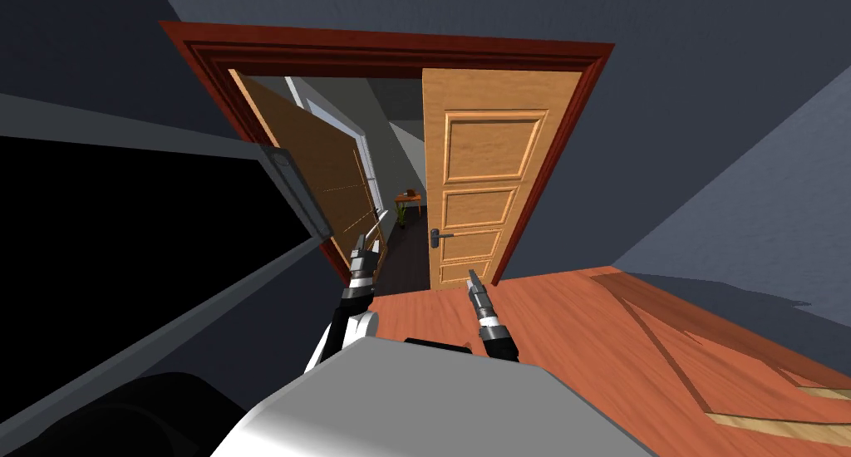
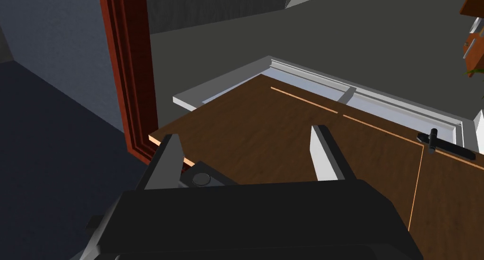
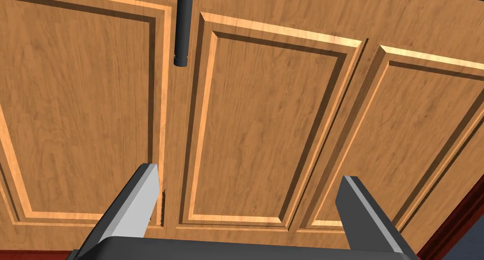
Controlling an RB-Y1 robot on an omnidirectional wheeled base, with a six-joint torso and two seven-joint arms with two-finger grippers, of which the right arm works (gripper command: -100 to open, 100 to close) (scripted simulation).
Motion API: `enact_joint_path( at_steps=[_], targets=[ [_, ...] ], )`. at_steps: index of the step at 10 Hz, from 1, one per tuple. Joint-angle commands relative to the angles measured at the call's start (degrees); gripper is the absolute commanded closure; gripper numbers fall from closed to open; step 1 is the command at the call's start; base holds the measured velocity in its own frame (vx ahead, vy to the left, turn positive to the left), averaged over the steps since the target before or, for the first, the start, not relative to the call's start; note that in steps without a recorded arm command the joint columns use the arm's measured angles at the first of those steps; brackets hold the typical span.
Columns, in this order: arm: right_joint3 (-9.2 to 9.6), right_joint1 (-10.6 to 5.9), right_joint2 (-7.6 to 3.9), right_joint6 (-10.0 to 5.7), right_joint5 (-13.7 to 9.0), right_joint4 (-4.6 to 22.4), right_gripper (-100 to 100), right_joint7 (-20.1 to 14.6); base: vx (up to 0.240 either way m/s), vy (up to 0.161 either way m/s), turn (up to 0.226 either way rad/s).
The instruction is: Push the door open
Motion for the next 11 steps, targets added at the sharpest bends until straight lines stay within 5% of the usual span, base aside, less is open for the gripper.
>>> enact_joint_path(
  at_steps=[1,11],
  targets=[
    [1.0,0.17,0.49,0.34,1.2,1.1,-100,-0.9,0.204,0.018,-0.046],
    [5.09,0.55,3.86,1.33,6.3,6.9,-100,-5.1,0.192,0.024,-0.033]
  ],
)
